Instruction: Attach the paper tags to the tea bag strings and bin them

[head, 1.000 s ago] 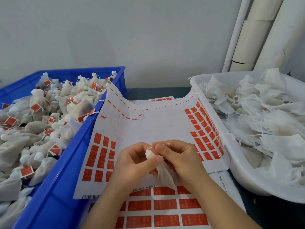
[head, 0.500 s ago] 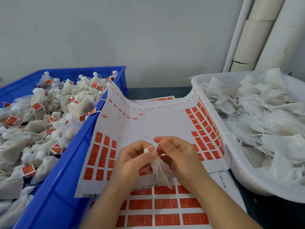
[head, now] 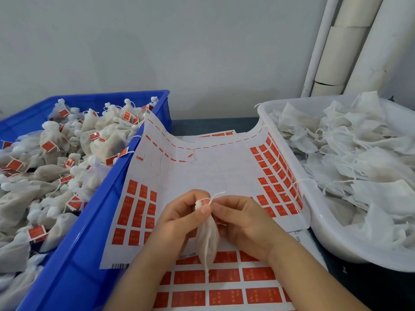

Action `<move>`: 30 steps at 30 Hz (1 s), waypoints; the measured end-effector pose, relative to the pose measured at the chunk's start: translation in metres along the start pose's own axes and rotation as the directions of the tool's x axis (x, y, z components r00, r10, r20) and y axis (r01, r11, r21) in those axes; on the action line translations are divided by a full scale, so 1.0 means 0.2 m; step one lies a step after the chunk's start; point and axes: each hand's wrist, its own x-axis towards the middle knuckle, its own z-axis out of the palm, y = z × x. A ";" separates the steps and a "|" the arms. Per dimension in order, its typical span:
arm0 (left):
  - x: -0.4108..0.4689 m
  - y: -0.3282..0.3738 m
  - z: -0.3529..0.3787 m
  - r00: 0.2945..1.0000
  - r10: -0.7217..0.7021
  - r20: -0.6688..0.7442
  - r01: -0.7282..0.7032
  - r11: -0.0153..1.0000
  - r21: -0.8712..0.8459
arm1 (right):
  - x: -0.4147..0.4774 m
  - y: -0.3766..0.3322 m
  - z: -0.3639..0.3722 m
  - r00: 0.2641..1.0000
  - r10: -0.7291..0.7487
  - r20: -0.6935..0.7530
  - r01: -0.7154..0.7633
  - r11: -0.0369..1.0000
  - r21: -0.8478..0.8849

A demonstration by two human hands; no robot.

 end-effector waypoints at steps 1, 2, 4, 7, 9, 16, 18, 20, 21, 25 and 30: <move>0.00 0.00 0.00 1.000 -0.008 0.010 0.009 1.000 -0.017 | 0.00 0.00 0.00 1.000 -0.006 -0.005 0.006 1.000 -0.010; 0.00 0.00 0.00 1.000 -0.014 0.013 0.015 0.999 -0.028 | 0.00 0.00 0.00 0.999 -0.026 -0.023 0.024 0.998 -0.051; 0.00 0.01 0.01 1.000 -0.010 -0.002 0.010 0.999 -0.034 | -0.01 -0.01 0.01 0.993 -0.097 -0.072 0.082 0.980 -0.183; 0.01 0.00 0.01 0.999 0.002 -0.032 -0.003 0.999 -0.038 | -0.01 0.00 0.04 0.973 -0.206 -0.106 0.155 0.918 -0.365; 0.01 0.00 0.01 0.998 0.013 -0.057 -0.015 0.999 -0.035 | -0.01 0.02 0.07 0.954 -0.281 -0.103 0.201 0.857 -0.475; 0.02 -0.02 0.04 0.945 0.087 -0.316 -0.047 0.990 0.133 | 0.01 0.07 0.09 0.870 -0.492 -0.043 0.299 0.595 -0.746; 0.02 -0.01 0.05 0.932 0.093 -0.351 -0.052 0.991 0.125 | 0.01 0.08 0.08 0.870 -0.493 -0.036 0.294 0.574 -0.765; 0.02 -0.02 0.05 0.916 0.101 -0.388 -0.051 0.989 0.136 | 0.02 0.08 0.07 0.864 -0.502 -0.031 0.296 0.558 -0.775; 0.02 -0.02 0.05 0.911 0.102 -0.400 -0.046 0.988 0.147 | 0.02 0.08 0.06 0.861 -0.508 -0.029 0.299 0.550 -0.780; 0.02 0.00 0.07 0.901 0.108 -0.419 -0.030 0.982 0.189 | 0.02 0.07 0.05 0.846 -0.533 -0.029 0.310 0.534 -0.787; 0.01 -0.01 0.06 0.871 0.179 -0.458 -0.030 0.949 0.314 | 0.02 0.07 0.06 0.853 -0.522 -0.012 0.310 0.524 -0.793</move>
